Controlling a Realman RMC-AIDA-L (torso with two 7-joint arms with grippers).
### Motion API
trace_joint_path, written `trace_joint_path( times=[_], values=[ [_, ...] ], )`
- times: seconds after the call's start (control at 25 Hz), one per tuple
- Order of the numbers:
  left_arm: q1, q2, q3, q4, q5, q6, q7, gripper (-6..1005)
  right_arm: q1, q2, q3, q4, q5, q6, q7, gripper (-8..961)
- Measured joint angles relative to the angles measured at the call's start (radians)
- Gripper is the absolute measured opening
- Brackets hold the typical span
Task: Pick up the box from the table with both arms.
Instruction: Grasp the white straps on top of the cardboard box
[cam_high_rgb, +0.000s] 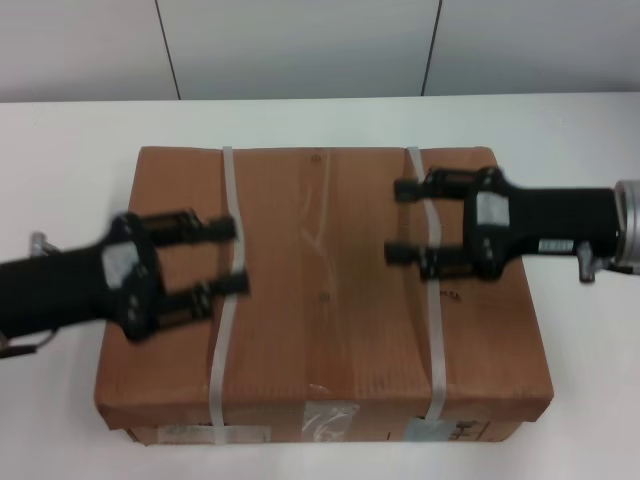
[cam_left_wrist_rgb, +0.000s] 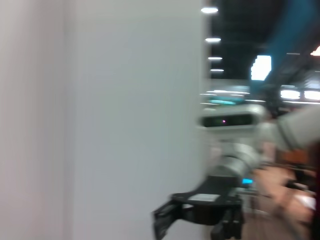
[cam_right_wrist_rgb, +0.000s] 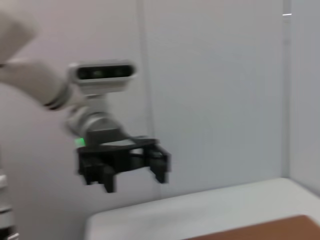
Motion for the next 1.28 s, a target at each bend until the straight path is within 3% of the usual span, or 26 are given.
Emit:
trace_joint_path(
  times=[0.16, 0.36, 0.52, 0.68, 1.28],
  values=[
    [0.037, -0.009, 0.0, -0.041, -0.146, -0.101, -0.144, 568, -0.027, 0.003, 0.085, 0.005, 0.0, 0.114, 0.098, 822],
    [0.076, -0.009, 0.0, -0.043, -0.229, -0.256, -0.32, 569, -0.055, -0.004, 0.105, 0.035, -0.002, 0.261, 0.242, 820],
    [0.08, -0.026, 0.0, -0.014, -0.207, -0.38, -0.366, 569, -0.05, -0.003, 0.087, 0.103, -0.007, 0.338, 0.284, 820],
    [0.076, -0.026, 0.0, 0.066, -0.177, -0.487, -0.367, 568, -0.044, 0.009, 0.045, 0.122, -0.011, 0.397, 0.309, 819],
    [0.054, -0.028, 0.0, 0.134, -0.105, -0.615, -0.412, 569, 0.019, 0.044, -0.021, 0.188, -0.012, 0.467, 0.369, 818]
  ],
)
